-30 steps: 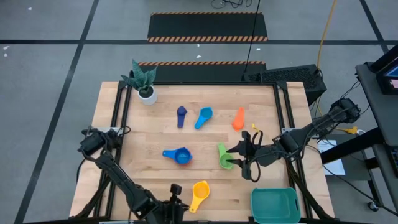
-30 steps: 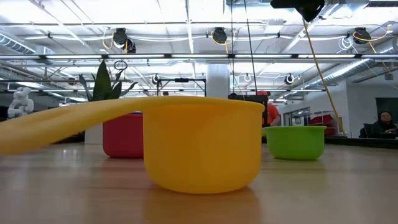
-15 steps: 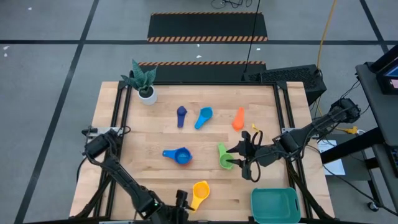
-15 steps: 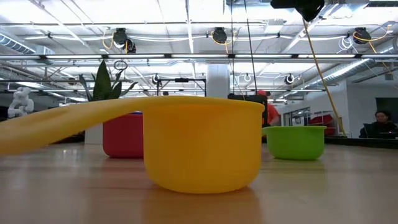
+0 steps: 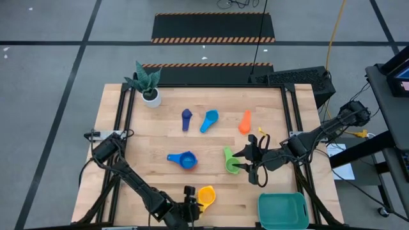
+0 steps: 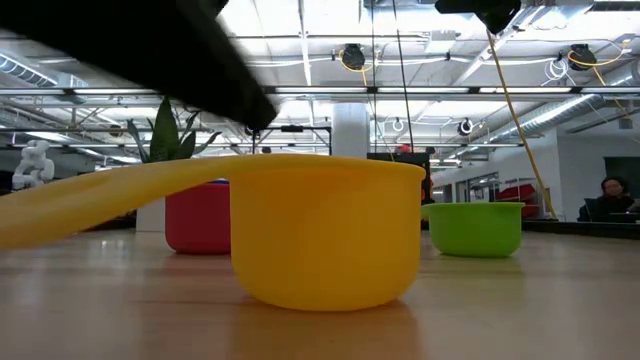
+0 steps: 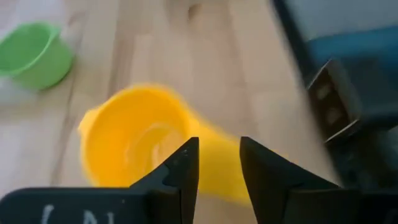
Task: Nest measuring cups in basket
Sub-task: Stack the yellow measuring cup on top of the blue measuring cup
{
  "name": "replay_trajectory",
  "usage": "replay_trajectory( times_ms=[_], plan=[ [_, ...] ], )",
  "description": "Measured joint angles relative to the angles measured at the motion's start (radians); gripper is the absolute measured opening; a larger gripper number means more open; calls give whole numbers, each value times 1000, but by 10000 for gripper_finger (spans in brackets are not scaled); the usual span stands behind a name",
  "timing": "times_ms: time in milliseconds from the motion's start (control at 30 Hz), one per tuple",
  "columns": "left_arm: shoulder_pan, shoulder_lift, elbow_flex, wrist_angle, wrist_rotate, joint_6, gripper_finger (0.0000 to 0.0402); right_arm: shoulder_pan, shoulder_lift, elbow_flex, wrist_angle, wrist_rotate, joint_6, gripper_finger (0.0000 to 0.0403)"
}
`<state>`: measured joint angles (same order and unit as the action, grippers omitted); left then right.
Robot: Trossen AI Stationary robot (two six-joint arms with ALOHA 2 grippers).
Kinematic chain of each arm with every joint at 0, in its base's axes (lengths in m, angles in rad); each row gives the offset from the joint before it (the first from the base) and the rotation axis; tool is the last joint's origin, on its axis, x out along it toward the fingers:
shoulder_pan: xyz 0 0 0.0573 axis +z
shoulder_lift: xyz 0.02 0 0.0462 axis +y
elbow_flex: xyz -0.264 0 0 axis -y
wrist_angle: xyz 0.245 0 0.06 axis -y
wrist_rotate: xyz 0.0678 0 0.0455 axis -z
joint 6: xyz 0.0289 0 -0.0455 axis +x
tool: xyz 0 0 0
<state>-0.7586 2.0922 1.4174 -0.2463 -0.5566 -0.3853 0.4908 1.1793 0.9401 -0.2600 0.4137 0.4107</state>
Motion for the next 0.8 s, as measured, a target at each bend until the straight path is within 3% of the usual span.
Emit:
replay_trajectory(
  times_ms=[167,533,800],
  plan=[
    [0,0,0,-99,-74,-60,111,0,0,0,0,0,0,160],
    [-14,-24,0,-117,-84,-67,111,0,0,0,0,-1,-3,160],
    [-109,-32,0,-114,-89,85,111,0,0,0,0,-1,-3,160]
  ],
)
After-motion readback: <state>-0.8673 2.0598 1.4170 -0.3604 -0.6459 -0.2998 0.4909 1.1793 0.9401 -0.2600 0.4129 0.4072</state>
